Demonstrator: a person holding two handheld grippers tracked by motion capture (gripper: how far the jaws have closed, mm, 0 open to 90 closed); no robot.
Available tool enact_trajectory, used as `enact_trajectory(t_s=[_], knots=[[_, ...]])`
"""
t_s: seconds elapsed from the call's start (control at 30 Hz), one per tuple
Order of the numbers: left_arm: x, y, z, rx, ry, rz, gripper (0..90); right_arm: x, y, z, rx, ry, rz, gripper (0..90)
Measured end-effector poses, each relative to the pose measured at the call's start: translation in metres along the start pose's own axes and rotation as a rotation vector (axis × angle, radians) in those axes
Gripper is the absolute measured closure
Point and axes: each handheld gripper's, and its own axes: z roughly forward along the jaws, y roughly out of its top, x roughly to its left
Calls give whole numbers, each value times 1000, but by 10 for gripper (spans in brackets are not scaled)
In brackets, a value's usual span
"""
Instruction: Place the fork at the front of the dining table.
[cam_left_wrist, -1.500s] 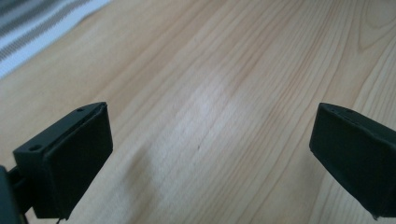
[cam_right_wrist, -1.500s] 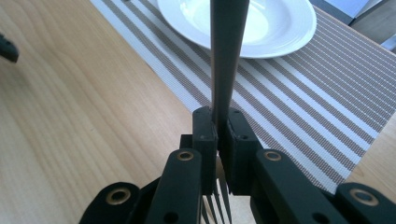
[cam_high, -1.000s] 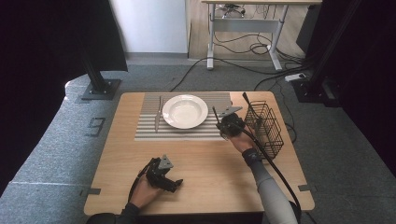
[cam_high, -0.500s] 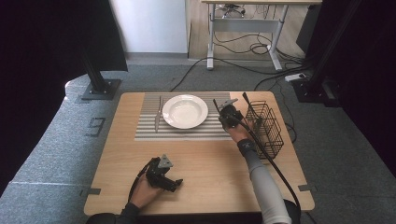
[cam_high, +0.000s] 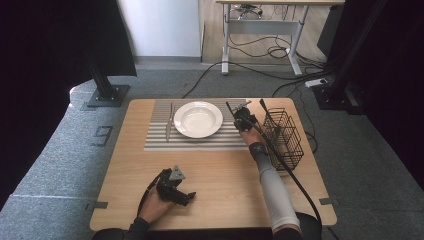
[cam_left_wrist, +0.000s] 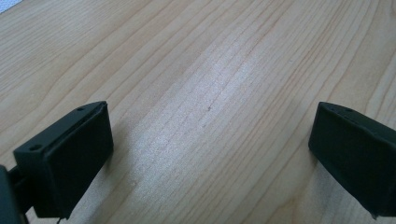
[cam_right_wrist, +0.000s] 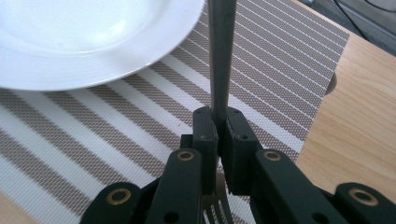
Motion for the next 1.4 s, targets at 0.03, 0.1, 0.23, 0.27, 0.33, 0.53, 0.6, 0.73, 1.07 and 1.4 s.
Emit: enact_trajectory(t_s=[0.03, 0.1, 0.23, 0.27, 0.33, 0.53, 0.6, 0.73, 1.07, 1.4], knots=[[0, 0, 0, 0, 0, 0, 0, -1, 0, 2, 5, -3, 14, 839], [0, 0, 0, 0, 0, 0, 0, -5, -1, 7, 15, -10, 25, 841], [0, 0, 0, 0, 0, 0, 0, -9, -3, 17, 33, -26, 32, 844], [0, 0, 0, 0, -1, 0, 0, -10, -3, 20, 39, -32, 28, 844], [0, 0, 0, 0, -1, 0, 0, -12, -3, 26, 45, -40, 32, 845], [0, 0, 0, 1, -2, -1, 0, -13, -2, 35, 60, -47, 33, 849], [0, 0, 0, 1, -2, -1, 0, -14, -1, 39, 67, -54, 33, 850], [0, 0, 0, 1, -2, -1, 0, -16, 1, 44, 67, -57, 43, 850], [0, 0, 0, 1, -2, -1, 0, -18, 1, 53, 82, -68, 49, 844], [0, 0, 0, 1, -2, -1, 0, -15, -2, 44, 61, -41, 50, 745]])
